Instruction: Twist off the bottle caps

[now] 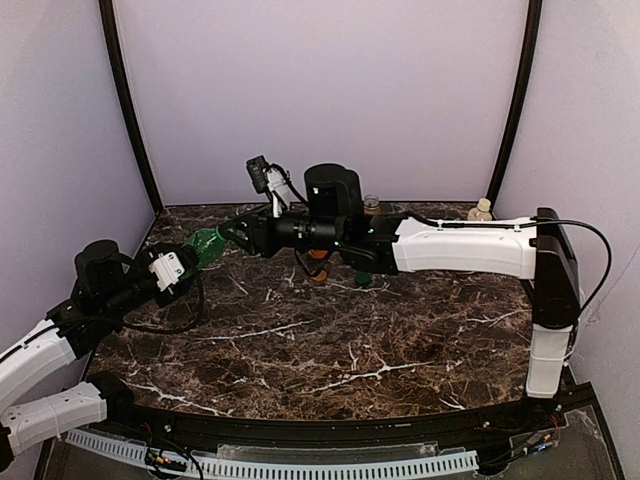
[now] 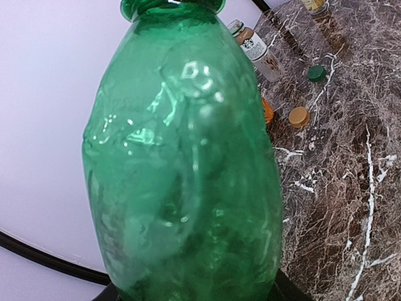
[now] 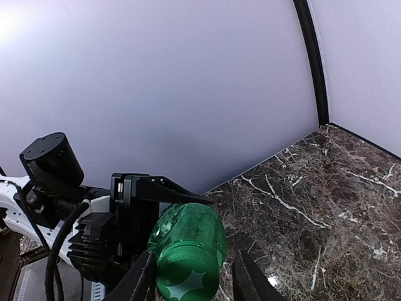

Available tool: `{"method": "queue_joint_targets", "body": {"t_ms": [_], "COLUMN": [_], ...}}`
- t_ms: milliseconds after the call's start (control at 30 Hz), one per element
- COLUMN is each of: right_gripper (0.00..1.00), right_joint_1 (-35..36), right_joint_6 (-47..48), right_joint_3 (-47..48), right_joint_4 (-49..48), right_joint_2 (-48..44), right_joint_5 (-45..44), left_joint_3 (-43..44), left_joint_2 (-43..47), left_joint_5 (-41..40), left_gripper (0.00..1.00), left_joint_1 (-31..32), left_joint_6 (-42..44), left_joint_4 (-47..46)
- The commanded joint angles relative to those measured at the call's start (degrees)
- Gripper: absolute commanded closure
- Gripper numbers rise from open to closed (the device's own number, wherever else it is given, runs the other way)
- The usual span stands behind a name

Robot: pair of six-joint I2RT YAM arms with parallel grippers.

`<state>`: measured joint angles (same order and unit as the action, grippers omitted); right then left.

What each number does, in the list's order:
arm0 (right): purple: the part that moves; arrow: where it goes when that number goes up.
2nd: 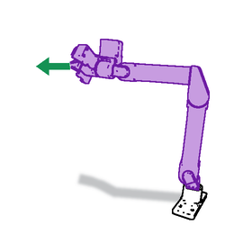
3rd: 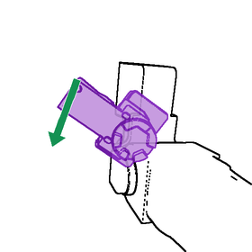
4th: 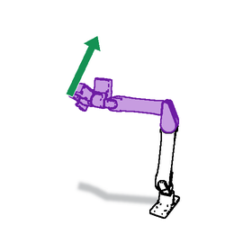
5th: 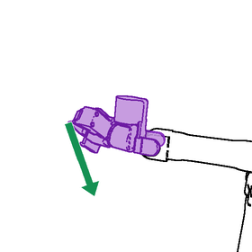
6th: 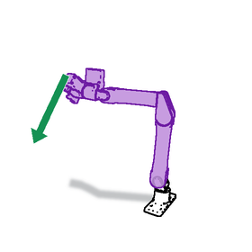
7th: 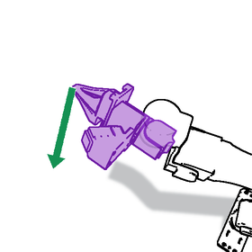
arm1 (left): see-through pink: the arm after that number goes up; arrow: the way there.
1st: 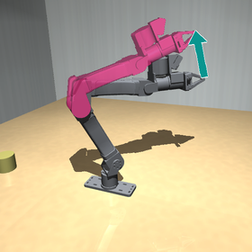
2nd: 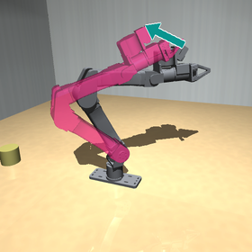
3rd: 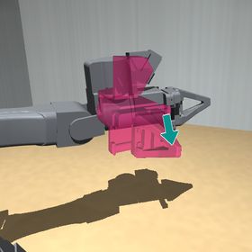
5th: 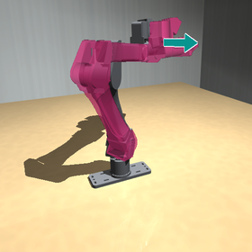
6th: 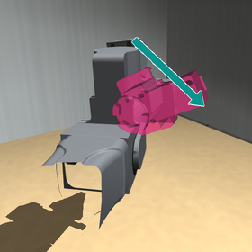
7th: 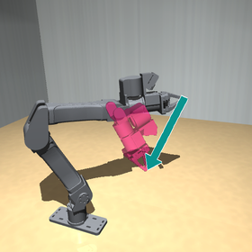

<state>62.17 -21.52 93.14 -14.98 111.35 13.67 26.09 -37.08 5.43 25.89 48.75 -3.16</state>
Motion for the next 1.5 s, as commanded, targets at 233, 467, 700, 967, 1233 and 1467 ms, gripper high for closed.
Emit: {"method": "queue_joint_targets", "body": {"t_ms": [233,467,700,967,1233,1467], "right_gripper": [0.73,0.69,0.73,1.0,1.0,1.0], "right_joint_1": [0.31,0.08,-0.41,-0.49,2.25,5.81], "right_joint_6": [1.12,-0.23,-2.34,0.48,32.32,59.88], "right_joint_3": [1.51,3.24,4.48,5.66,-0.34,-3.36], "right_joint_4": [0.63,2.47,3.21,4.99,9.02,20.5], "right_joint_2": [1.69,2.88,3.7,4.29,-1.37,-4.03], "right_joint_5": [-0.32,2.85,5.34,10.04,23.8,17.93], "left_joint_3": [-0.42,-0.5,-0.51,-0.12,4.81,5.96], "left_joint_2": [1.03,0.96,1.03,1.22,0.83,0.99], "left_joint_5": [1.56,1.88,1.93,2.91,25.58,32.52], "left_gripper": [0.99,0.99,0.99,0.99,0.99,0.99], "left_joint_1": [0.21,0.21,0.17,0.21,0.21,0.21], "left_joint_6": [-0.26,-0.26,-0.17,-0.16,2.84,3.45], "left_joint_4": [-0.45,-0.35,-0.21,0.4,22.56,30.47]}}
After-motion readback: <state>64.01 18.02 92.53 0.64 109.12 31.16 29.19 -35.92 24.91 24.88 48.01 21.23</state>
